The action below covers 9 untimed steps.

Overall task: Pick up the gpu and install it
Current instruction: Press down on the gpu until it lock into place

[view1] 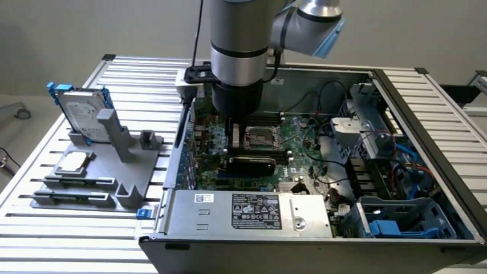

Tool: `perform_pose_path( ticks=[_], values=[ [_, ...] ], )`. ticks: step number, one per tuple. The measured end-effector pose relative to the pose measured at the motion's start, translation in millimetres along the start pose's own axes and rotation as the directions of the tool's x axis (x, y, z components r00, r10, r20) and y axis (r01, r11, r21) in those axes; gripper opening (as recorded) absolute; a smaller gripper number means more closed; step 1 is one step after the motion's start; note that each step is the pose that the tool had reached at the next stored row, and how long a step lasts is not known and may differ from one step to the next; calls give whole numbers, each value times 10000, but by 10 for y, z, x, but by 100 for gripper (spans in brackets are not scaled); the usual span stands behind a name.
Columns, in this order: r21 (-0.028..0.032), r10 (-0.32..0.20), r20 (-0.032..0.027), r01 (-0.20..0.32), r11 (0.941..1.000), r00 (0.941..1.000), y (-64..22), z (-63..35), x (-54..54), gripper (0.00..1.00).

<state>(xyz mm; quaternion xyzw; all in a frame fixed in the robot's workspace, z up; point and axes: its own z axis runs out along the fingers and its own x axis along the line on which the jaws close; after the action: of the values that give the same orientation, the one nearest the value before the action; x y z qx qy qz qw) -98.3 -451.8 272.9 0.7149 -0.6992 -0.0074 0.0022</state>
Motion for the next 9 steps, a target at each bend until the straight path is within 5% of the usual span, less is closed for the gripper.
perform_pose_path(
  ticks=[9],
  values=[
    [-2, 0, -3, 0, 10000, 10000, 0, 32, -11, 11]
  ],
)
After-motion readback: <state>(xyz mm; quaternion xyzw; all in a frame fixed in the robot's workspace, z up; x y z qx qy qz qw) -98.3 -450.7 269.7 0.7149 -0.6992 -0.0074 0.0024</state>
